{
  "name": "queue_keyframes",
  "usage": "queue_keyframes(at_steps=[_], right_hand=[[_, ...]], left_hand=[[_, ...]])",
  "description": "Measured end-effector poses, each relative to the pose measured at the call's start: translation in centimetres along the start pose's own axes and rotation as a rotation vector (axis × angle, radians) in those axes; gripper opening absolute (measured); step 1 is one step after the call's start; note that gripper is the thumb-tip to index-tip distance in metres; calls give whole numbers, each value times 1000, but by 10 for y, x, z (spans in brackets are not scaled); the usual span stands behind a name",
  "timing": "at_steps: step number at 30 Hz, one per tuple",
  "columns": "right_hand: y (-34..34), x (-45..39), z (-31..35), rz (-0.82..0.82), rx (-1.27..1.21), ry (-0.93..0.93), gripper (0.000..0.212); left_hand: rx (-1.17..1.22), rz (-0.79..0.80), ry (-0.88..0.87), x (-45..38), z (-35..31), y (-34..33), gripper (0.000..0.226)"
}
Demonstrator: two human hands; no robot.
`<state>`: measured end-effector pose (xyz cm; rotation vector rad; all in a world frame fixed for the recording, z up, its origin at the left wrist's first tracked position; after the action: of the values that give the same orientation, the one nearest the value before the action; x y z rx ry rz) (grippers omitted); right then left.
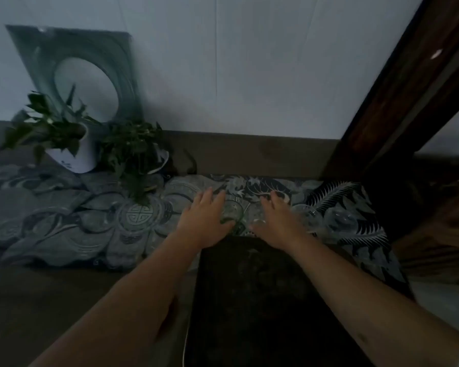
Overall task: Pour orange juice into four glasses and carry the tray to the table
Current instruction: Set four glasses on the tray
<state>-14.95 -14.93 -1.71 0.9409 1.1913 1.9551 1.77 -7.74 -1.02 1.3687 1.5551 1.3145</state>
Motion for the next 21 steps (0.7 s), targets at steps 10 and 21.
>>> queue_keyframes(at_steps=[10,21], right_hand=[[-47,-57,-25,61,23,-194,86],[-53,-83,-34,94,-46,-191,90]], left_hand=[[79,194,24,-62,14,-73,100],[126,258,-88,-96,-1,-92,99]])
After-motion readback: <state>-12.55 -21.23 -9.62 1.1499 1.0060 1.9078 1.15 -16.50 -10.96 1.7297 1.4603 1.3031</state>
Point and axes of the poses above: each hand's wrist, its own x-axis away from the middle knuckle, its own y-axis out of the back of the hand, z = x × y, the point moved 8 cm from there along -x, towards the middle knuckle
